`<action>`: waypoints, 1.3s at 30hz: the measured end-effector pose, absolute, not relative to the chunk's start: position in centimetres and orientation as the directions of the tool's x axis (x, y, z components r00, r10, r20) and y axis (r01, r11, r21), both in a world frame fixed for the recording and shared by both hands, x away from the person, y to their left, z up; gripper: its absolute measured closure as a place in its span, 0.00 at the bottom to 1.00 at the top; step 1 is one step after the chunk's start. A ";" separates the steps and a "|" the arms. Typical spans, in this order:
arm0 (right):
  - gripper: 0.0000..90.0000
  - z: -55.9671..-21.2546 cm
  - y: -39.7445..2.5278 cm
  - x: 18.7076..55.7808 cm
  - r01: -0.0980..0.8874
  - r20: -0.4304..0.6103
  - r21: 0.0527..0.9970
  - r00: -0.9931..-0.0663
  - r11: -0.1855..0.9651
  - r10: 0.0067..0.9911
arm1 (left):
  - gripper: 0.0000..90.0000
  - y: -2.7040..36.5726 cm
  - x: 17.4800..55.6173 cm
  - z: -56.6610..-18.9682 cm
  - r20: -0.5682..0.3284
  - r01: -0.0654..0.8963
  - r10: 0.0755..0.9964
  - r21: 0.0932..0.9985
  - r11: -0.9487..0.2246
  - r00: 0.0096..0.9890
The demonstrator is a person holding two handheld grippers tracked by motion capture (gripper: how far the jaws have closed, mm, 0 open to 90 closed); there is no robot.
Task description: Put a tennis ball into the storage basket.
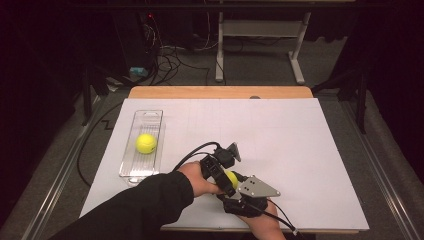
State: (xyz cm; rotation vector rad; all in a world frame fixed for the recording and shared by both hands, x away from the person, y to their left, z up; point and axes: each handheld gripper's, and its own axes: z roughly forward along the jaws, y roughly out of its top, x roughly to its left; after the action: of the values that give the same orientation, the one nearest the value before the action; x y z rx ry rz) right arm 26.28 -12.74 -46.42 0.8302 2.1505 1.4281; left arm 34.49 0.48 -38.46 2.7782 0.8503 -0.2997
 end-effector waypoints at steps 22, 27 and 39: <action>0.00 -46.5 -13.8 26.3 0.251 -0.032 0.923 -0.703 0.291 0.710 | 0.30 1.6 35.6 -37.0 -0.206 0.600 0.568 0.164 -0.783 0.797; 0.00 -46.6 -14.9 26.5 0.259 -0.035 0.920 -0.692 0.293 0.721 | 0.30 2.8 36.4 -36.7 -0.192 0.623 0.595 0.163 -0.765 0.781; 0.00 -46.6 -19.0 27.5 0.303 -0.037 0.914 -0.599 0.269 0.800 | 0.30 6.1 37.8 -36.1 -0.157 0.674 0.656 0.153 -0.723 0.739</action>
State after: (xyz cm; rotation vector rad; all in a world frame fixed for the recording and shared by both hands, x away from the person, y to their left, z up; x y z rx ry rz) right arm 27.52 -19.01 -46.56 0.9917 2.0426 1.3045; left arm 37.84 6.09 -36.05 2.7401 1.0598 -0.1359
